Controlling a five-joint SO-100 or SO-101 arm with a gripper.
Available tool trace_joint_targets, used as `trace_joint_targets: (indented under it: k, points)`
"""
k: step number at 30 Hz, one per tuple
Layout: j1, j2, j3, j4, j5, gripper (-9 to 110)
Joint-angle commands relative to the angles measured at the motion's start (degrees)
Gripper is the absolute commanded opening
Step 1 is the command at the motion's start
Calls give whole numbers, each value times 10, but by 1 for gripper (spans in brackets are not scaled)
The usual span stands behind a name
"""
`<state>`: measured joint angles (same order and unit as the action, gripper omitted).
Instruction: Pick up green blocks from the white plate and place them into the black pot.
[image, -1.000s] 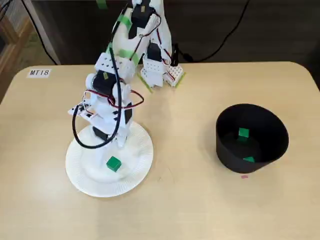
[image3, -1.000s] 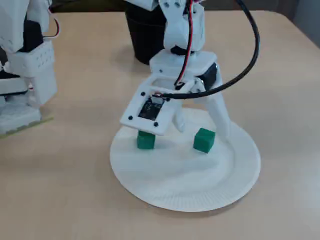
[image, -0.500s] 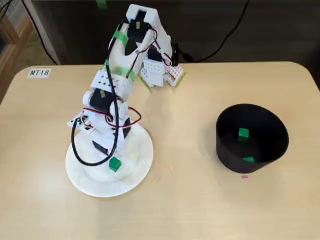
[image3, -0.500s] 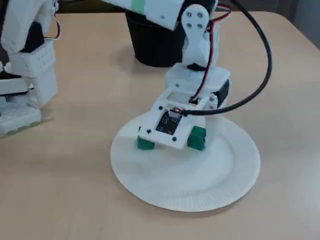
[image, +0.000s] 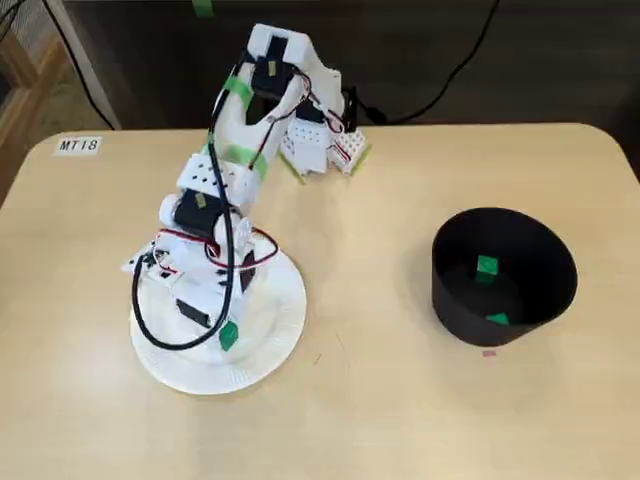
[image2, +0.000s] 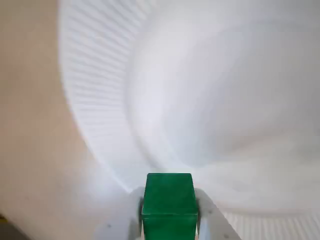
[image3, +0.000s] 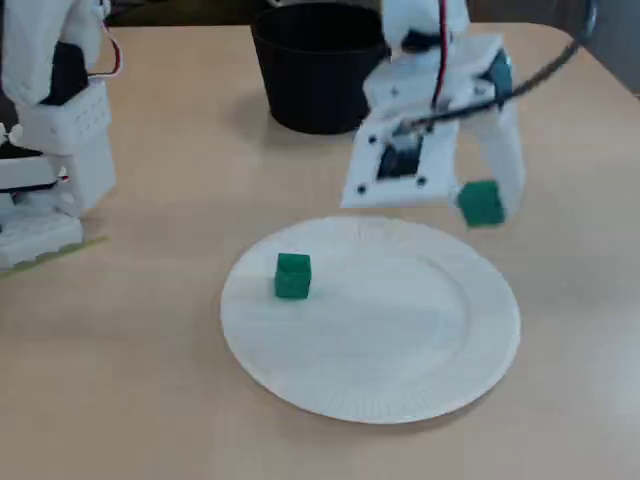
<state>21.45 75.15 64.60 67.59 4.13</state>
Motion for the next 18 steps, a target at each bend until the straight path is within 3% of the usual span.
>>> trace_joint_targets:
  k: [1,11,18]
  points:
    - [-44,169,3,-45,-5,-2]
    - [-363,490,308,-287,15,-2]
    - [-504,468,405,-297,-44,-2]
